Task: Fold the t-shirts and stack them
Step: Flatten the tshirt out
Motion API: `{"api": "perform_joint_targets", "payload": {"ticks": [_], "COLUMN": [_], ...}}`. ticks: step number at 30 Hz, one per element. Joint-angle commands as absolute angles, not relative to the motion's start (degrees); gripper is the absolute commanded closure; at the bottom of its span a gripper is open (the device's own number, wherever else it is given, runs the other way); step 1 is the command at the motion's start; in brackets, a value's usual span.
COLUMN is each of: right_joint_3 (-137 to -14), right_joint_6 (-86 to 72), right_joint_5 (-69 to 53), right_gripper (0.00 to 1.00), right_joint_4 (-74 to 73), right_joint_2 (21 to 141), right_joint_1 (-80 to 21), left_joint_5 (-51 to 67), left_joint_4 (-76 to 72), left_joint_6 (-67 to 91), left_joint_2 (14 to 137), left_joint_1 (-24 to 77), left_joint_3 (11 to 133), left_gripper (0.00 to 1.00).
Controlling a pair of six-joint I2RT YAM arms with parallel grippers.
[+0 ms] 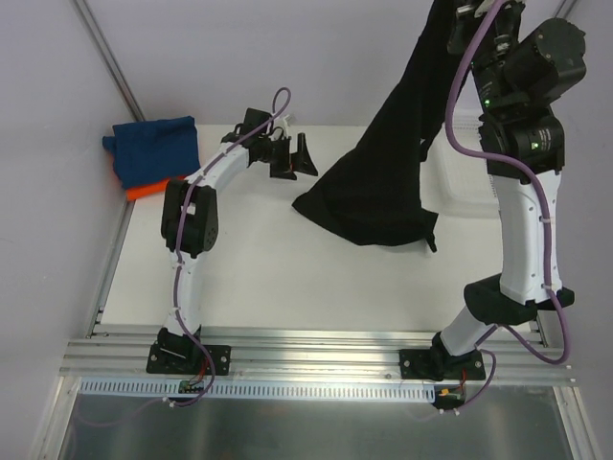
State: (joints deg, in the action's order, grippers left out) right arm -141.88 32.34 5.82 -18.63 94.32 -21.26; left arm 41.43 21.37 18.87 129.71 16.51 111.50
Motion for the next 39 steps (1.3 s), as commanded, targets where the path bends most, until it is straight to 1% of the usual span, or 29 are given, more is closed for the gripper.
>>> {"api": "perform_joint_targets", "payload": {"ticks": [1, 6, 10, 12, 17, 21, 24, 26, 30, 31, 34, 39], "right_joint_3": [-147.5, -147.9, -149.1, -146.6, -134.5, -134.4, -135.4, -136.1, -137.1, -137.7, -136.9, -136.4], "right_joint_6": [37.1, 39.8, 40.7, 40.4, 34.2, 30.6, 29.9, 30.2, 36.2, 37.6, 42.3, 43.4], "right_joint_5": [7.4, 8.6, 8.7, 9.1, 8.5, 7.3, 6.9, 6.3, 9.2, 9.6, 10.5, 11.1], "right_gripper": [1.00, 1.00, 0.99, 1.00, 0.99, 1.00, 1.00, 1.00, 1.00, 1.00, 1.00, 1.00], "right_joint_4": [-4.6, -0.6, -0.3, -1.2, -7.1, -12.2, -12.4, -12.6, -12.0, -12.0, -9.0, -5.0], "right_joint_2": [93.1, 93.2, 93.5, 92.4, 87.5, 88.5, 89.8, 91.2, 93.7, 94.3, 95.3, 96.7], "right_joint_1": [-21.4, -21.4, -21.5, -21.4, -21.4, -21.5, -21.7, -21.8, -23.0, -23.1, -22.6, -19.0], "left_joint_5": [41.7, 41.9, 41.8, 41.1, 38.7, 38.5, 39.9, 41.0, 45.7, 46.6, 50.1, 51.5], "left_joint_4": [21.2, 21.3, 21.2, 21.3, 21.6, 21.8, 22.2, 22.6, 22.9, 22.9, 22.9, 22.9], "left_joint_6": [17.0, 17.8, 17.8, 17.7, 15.8, 15.6, 15.5, 15.7, 18.9, 19.8, 21.8, 22.4], "left_joint_2": [129.4, 127.5, 127.4, 128.1, 129.8, 129.7, 128.3, 127.4, 122.9, 121.8, 117.1, 109.8], "left_joint_1": [18.7, 20.9, 21.8, 21.7, 21.6, 21.5, 21.2, 20.8, 18.9, 17.9, 15.9, 14.8], "left_joint_3": [110.8, 107.1, 105.3, 106.4, 113.0, 113.8, 111.9, 109.6, 104.0, 101.0, 94.4, 85.5], "left_gripper": [0.01, 0.01, 0.01, 0.01, 0.01, 0.01, 0.01, 0.01, 0.01, 0.02, 0.06, 0.10]}}
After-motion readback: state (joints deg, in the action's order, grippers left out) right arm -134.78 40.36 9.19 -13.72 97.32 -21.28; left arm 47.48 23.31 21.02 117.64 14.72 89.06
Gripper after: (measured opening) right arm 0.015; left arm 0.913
